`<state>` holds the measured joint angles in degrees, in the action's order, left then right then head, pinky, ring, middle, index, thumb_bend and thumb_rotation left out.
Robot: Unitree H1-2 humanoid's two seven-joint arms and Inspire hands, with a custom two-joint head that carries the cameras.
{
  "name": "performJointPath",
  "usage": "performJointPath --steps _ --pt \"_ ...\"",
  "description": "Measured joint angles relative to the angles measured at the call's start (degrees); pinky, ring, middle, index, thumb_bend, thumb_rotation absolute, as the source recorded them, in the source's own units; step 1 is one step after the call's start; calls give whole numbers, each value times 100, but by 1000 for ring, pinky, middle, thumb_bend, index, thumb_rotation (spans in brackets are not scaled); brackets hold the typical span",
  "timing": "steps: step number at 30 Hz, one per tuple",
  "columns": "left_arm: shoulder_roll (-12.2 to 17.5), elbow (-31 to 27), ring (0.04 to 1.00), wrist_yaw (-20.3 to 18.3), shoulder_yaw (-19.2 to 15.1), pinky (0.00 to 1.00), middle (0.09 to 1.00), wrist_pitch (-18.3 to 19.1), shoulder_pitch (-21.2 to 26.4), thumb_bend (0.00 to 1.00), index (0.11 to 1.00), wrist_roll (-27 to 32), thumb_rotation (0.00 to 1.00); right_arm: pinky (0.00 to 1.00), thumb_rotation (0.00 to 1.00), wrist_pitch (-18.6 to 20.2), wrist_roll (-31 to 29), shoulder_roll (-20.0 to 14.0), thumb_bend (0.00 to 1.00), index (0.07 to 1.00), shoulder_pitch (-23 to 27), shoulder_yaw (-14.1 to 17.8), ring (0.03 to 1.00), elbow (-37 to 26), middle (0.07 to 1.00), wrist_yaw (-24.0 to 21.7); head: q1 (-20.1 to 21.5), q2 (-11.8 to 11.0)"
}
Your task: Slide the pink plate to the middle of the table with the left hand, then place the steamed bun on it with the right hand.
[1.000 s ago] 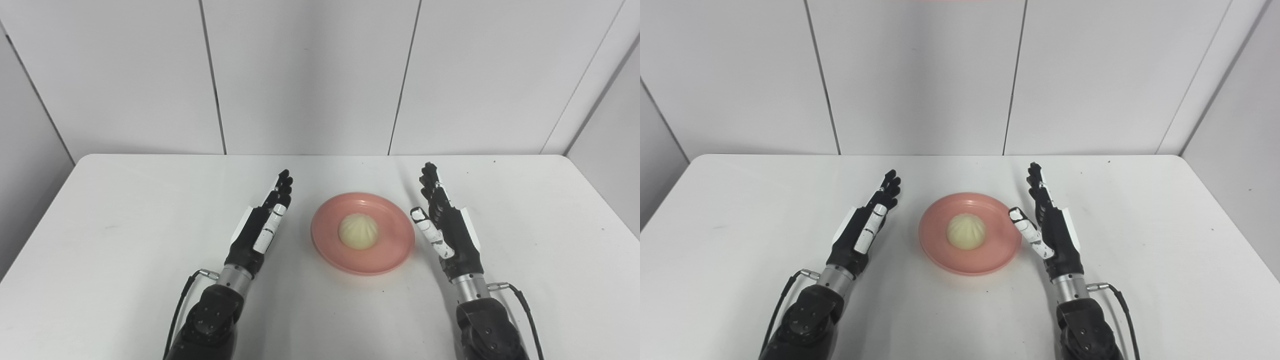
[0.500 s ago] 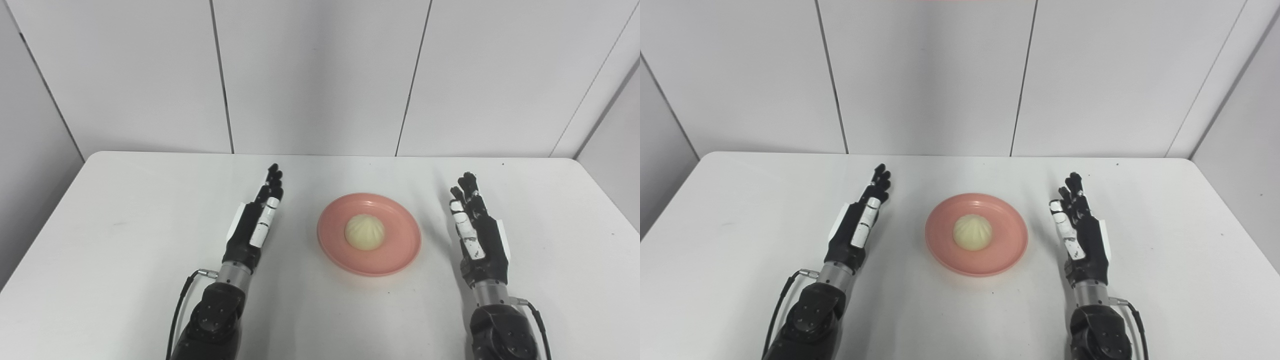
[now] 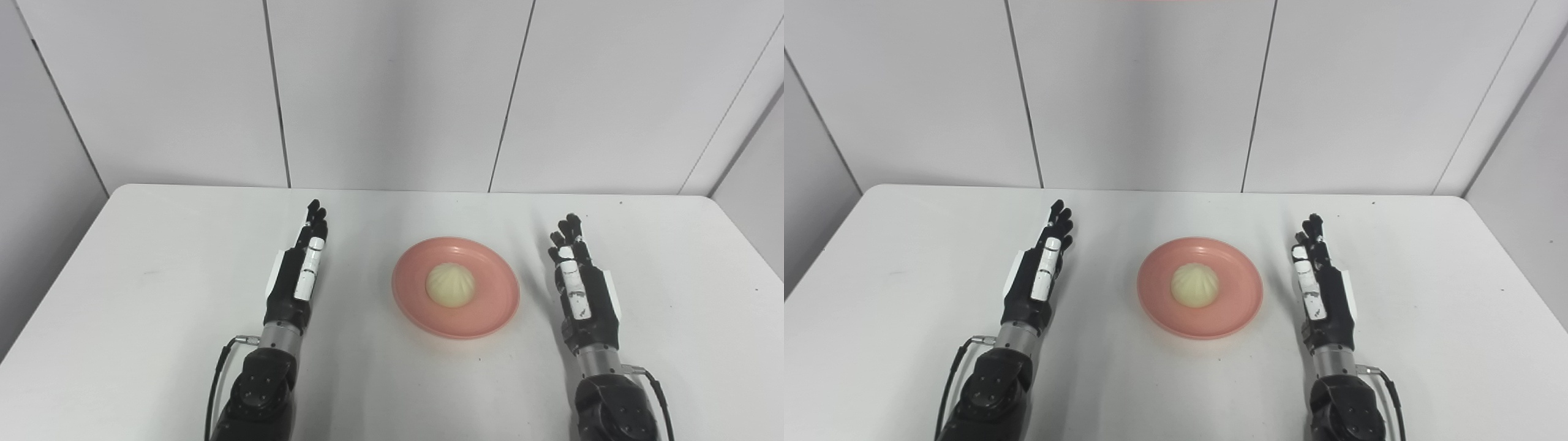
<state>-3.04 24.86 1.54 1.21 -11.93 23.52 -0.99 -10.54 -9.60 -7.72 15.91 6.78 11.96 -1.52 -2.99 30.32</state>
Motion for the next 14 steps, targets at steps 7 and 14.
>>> performJointPath --steps 7,14 --pt "-27 -73 1000 -213 -138 1000 1000 462 -8 623 1000 462 1000 986 827 170 104 -16 697 1000 4 -84 990 -8 998 -30 44 0" --pt "-6 -339 1000 -411 -106 1000 1000 752 -169 631 1000 578 1000 992 861 182 241 -97 638 1000 5 -253 990 2 996 -241 141 18"
